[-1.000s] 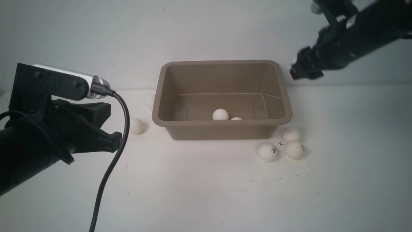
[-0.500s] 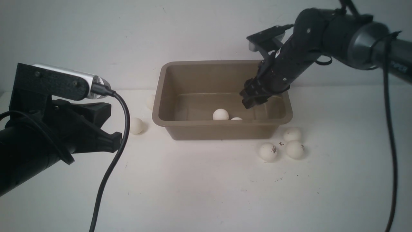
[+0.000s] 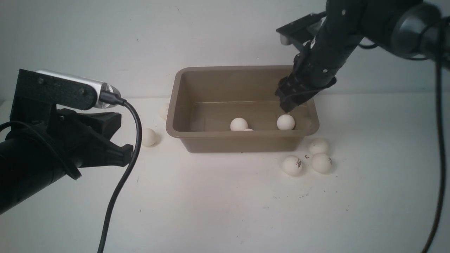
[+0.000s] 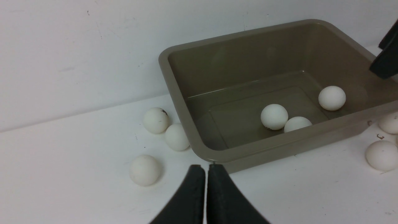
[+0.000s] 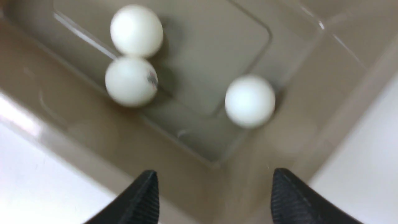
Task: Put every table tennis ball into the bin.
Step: Use the right arm to clamp the table tennis ball closest to it
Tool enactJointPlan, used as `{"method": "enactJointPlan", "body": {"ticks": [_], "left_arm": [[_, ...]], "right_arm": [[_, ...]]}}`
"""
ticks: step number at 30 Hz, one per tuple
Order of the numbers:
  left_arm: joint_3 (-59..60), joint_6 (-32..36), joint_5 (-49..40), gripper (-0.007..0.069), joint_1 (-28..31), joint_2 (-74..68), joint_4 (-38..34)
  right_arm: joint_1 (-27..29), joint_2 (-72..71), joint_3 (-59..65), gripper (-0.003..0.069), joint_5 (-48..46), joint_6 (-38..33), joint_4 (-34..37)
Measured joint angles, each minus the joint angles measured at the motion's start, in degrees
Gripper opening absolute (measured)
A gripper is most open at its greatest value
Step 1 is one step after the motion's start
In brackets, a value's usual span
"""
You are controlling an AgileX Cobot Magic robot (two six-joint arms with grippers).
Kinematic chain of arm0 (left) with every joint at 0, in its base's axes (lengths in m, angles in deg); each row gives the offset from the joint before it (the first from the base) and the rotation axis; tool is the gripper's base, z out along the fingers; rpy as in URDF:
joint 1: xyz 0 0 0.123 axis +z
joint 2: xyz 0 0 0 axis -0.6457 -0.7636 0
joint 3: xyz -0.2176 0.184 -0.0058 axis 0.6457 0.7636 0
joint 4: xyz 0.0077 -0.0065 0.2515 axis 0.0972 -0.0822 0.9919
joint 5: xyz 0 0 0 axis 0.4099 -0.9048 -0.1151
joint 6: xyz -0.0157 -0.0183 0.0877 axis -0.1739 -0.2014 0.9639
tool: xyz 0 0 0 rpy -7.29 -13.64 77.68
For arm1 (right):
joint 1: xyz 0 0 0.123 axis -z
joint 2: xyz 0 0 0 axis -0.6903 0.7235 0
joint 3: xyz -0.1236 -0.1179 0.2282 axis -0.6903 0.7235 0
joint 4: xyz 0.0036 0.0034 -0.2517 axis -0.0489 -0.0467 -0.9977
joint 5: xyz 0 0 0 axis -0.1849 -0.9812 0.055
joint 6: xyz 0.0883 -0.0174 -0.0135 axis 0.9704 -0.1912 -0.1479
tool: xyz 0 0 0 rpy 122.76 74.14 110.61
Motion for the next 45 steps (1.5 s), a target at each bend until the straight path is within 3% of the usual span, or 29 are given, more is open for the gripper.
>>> {"method": "enactJointPlan", "body": {"ticks": [12, 20, 26, 45], "left_arm": [[0.0, 0.0, -0.3, -0.0004, 0.0, 0.0, 0.0], [0.0, 0.0, 0.0, -0.0004, 0.0, 0.0, 0.0], [0.0, 0.0, 0.0, -0.0004, 0.0, 0.0, 0.0], [0.0, 0.0, 0.1, -0.0004, 0.0, 0.0, 0.0]], "right_arm": [[0.0, -2.5, 5.1, 0.0441, -0.9, 1.9, 0.9], [-0.1, -9.6, 20.5, 0.0409, -0.7, 1.9, 1.1], [-0.1, -17.1, 30.3, 0.0382, 5.9, 2.0, -0.1], [-0.1, -8.6, 32.6, 0.0381, 16.2, 8.1, -5.8]]}}
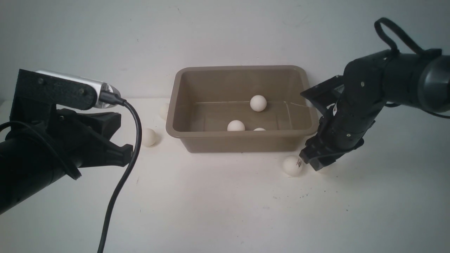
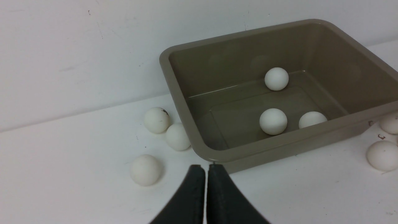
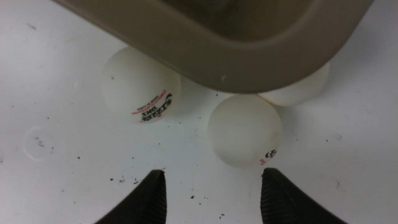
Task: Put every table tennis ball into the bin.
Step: Use the right arm to clamp the table tennis ball closest to it
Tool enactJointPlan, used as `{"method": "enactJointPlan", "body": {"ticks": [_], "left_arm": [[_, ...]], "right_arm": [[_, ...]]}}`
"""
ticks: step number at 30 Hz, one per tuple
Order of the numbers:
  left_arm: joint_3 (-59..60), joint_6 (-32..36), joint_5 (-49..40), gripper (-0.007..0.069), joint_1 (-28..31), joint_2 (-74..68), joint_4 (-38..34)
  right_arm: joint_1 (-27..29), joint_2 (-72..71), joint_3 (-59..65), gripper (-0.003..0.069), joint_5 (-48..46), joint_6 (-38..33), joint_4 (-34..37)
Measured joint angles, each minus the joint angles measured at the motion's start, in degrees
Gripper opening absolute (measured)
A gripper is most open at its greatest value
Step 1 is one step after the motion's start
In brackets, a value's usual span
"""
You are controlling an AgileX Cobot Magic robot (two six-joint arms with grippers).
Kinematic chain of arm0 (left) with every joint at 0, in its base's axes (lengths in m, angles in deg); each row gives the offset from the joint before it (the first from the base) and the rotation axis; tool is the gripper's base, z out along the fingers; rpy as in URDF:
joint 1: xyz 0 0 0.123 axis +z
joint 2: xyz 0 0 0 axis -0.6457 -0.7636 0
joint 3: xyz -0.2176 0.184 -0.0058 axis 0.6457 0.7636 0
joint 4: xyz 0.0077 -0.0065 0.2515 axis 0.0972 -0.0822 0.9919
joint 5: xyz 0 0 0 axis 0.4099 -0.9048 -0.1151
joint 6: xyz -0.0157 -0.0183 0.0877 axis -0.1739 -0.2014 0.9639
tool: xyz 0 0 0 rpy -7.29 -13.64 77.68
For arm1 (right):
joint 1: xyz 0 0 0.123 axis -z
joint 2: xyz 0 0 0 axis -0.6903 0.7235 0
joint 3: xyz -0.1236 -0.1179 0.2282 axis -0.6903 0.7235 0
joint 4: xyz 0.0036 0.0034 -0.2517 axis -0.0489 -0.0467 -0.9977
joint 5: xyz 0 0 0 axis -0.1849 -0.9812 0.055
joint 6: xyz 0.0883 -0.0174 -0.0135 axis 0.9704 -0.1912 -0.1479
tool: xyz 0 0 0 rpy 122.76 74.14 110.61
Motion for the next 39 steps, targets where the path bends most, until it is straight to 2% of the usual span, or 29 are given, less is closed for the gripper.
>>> {"method": "enactJointPlan", "body": {"ticks": [10, 39], "left_arm": [[0.0, 0.0, 0.0, -0.0004, 0.0, 0.0, 0.0], [0.0, 0.0, 0.0, -0.0004, 0.0, 0.0, 0.0]], "right_arm": [[0.0, 2.4, 0.0, 0.0381, 2.1, 2.2, -4.1], [0.0, 5.6, 0.0, 0.0381, 6.4, 2.5, -4.7]]}}
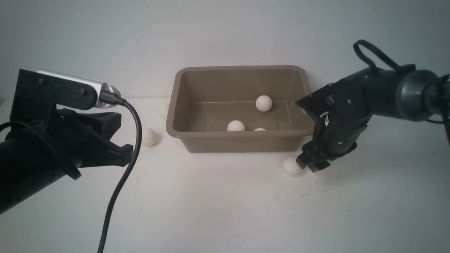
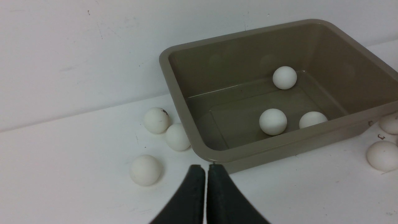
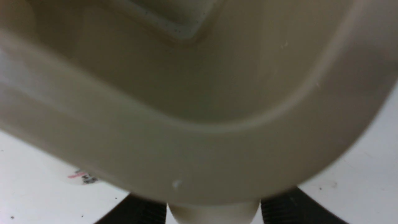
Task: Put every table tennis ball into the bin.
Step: Use the right arm to clamp the table tennis ball closest to it, then use the right arm to put the table tennis ball into the box
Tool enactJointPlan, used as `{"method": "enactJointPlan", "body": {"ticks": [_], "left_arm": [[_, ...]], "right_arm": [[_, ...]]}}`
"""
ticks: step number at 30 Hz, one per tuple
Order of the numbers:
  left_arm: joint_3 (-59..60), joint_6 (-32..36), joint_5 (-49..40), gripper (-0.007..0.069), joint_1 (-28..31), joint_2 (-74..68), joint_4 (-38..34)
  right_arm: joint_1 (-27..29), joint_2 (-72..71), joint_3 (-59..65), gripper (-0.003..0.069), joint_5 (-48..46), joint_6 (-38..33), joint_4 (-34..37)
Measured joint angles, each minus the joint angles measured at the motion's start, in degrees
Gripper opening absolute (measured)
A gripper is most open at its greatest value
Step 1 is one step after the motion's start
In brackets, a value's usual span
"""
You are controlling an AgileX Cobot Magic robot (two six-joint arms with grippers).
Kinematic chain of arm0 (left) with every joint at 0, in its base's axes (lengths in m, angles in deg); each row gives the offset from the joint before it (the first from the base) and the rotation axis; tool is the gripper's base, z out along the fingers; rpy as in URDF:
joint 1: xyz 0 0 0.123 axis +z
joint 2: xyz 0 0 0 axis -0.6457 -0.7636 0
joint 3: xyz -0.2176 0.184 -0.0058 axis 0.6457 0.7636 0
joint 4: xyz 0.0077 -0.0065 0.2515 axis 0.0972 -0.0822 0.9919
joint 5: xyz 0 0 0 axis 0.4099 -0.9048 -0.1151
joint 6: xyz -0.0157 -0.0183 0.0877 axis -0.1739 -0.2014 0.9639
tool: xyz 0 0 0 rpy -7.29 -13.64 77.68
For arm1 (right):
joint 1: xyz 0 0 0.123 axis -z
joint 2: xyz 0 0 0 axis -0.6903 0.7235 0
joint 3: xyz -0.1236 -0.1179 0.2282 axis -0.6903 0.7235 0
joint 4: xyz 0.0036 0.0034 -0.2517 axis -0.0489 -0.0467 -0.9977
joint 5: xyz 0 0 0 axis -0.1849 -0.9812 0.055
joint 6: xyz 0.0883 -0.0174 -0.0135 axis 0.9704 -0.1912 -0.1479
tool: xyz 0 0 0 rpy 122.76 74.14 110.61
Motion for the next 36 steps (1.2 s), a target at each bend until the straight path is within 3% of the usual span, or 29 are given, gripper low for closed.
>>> {"method": "enactJointPlan", "body": {"ticks": [12, 23, 29, 36], "left_arm": [[0.0, 0.0, 0.0, -0.0004, 0.0, 0.0, 0.0], [0.0, 0.0, 0.0, -0.0004, 0.0, 0.0, 0.0], [0.0, 0.0, 0.0, -0.0004, 0.0, 0.0, 0.0], [0.0, 0.0, 0.0, -0.0004, 0.0, 0.0, 0.0]], "right_arm": [[0.0, 1.2, -0.6, 0.0367, -0.3, 0.2, -0.4], [0.0, -4.8, -0.6, 0.0367, -7.8, -0.7, -0.3], [0.0, -13.5, -4.0, 0.0367, -4.4, -2.5, 3.4], [0.0, -8.6, -14.6, 0.0367, -2.8, -7.6, 9.0]]}}
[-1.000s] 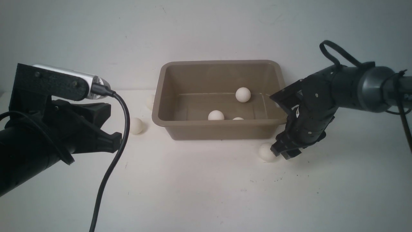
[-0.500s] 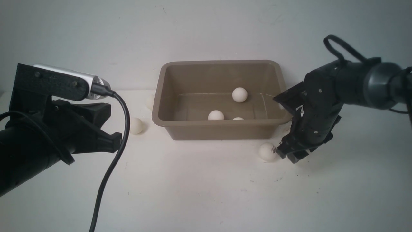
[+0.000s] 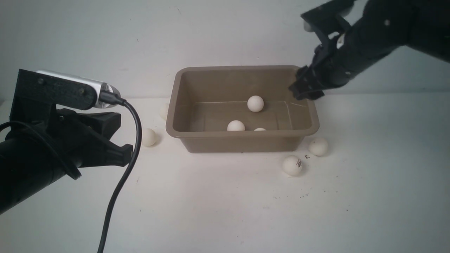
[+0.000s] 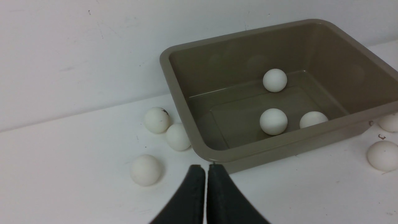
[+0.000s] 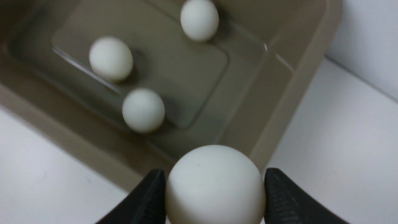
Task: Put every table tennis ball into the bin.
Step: Use the right arm to put the table tennis ball into the box, then use the right arm to clamp the table tennis ball closest to it
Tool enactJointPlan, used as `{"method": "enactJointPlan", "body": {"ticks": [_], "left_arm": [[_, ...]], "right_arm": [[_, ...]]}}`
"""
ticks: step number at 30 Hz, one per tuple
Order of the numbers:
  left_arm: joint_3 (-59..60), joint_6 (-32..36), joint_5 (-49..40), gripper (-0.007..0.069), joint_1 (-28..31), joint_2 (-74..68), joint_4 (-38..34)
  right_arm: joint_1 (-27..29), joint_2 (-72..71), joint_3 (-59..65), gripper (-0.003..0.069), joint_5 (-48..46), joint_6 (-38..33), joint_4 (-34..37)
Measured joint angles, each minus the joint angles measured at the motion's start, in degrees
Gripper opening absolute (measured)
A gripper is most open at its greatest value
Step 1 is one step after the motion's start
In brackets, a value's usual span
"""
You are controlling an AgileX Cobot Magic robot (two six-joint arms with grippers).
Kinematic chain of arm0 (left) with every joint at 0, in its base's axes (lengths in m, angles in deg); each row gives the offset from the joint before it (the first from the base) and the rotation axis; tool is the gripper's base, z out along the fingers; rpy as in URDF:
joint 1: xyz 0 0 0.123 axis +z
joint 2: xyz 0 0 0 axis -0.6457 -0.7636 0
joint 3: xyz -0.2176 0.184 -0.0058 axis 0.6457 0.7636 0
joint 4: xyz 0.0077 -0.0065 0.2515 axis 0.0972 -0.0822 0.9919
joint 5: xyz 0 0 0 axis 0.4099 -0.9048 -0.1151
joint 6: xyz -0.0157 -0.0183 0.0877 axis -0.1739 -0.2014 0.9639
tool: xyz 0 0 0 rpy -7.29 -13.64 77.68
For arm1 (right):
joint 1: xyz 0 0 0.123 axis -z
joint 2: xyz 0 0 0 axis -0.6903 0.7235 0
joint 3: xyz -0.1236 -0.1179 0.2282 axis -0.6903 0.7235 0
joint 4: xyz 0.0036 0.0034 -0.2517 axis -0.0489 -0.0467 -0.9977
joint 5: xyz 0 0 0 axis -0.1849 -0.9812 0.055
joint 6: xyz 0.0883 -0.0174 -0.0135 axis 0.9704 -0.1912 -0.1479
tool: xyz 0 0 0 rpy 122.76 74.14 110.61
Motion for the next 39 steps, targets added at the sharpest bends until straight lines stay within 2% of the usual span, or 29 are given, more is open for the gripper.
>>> {"method": "enactJointPlan", "body": {"ticks": [10, 17, 24, 27, 33, 35, 37, 39], "left_arm": [[0.0, 0.0, 0.0, -0.0004, 0.0, 0.0, 0.0], [0.0, 0.0, 0.0, -0.0004, 0.0, 0.0, 0.0], [0.0, 0.0, 0.0, -0.0004, 0.0, 0.0, 0.0], [0.0, 0.0, 0.0, -0.0004, 0.0, 0.0, 0.0], [0.0, 0.0, 0.0, -0.0004, 0.0, 0.0, 0.0], [0.0, 0.0, 0.0, -0.0004, 0.0, 0.0, 0.0], [0.0, 0.0, 0.0, -0.0004, 0.0, 0.0, 0.0], [0.0, 0.0, 0.0, -0.0004, 0.0, 0.0, 0.0]], "right_arm": [[0.0, 13.7, -10.2, 0.0367, -3.4, -3.6, 4.7], [0.0, 14.2, -10.6, 0.0391, -3.6, -5.2, 5.8], [0.2, 8.9, -10.6, 0.0393, -4.1, -5.9, -0.8], [1.4, 5.6, -10.6, 0.0393, -4.9, -5.3, -2.2], [9.2, 2.7, -10.6, 0.0393, -13.4, -6.6, -1.8], [10.8, 2.7, -10.5, 0.0393, -14.9, -7.8, -0.6], [14.0, 2.7, -10.0, 0.0393, -16.6, -11.0, 4.4], [15.0, 2.7, -9.7, 0.0393, -17.0, -13.1, 6.4]]}}
